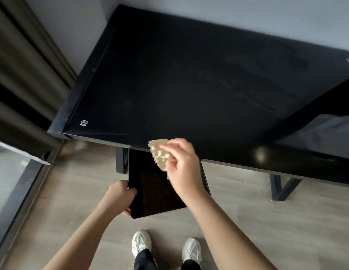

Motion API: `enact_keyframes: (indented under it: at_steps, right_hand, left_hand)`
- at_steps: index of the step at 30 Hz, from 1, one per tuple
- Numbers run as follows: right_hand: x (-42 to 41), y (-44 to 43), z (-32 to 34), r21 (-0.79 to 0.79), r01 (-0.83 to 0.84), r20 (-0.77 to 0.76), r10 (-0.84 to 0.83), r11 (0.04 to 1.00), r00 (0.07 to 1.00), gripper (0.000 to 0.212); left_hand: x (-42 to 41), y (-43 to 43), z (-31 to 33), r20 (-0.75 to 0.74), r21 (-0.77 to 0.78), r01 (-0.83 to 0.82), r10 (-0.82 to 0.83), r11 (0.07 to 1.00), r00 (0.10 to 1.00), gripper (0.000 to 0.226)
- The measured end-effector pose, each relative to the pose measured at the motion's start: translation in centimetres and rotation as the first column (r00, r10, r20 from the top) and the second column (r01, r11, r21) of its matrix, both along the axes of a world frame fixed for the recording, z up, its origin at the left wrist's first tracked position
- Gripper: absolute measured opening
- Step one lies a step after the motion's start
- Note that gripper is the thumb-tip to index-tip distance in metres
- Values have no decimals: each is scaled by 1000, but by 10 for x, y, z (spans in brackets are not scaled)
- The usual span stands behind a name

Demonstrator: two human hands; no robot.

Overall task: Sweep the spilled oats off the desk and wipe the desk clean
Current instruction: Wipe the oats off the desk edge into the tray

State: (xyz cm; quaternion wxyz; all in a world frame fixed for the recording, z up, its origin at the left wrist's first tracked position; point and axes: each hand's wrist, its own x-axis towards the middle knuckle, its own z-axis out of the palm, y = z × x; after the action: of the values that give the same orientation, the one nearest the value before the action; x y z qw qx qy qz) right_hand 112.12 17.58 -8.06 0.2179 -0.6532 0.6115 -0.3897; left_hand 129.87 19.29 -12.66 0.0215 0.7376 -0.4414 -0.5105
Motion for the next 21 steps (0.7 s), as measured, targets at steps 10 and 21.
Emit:
enact_keyframes:
  at_steps: [10, 21]
  right_hand:
    - [86, -70, -16, 91, 142, -166, -126, 986, 978, 41]
    - [144, -27, -12, 76, -276, -66, 281, 958, 957, 43]
  left_hand:
    - [91, -19, 3, -10, -23, 61, -61, 998, 998, 18]
    - [149, -31, 7, -24, -34, 23, -24, 999, 999, 19]
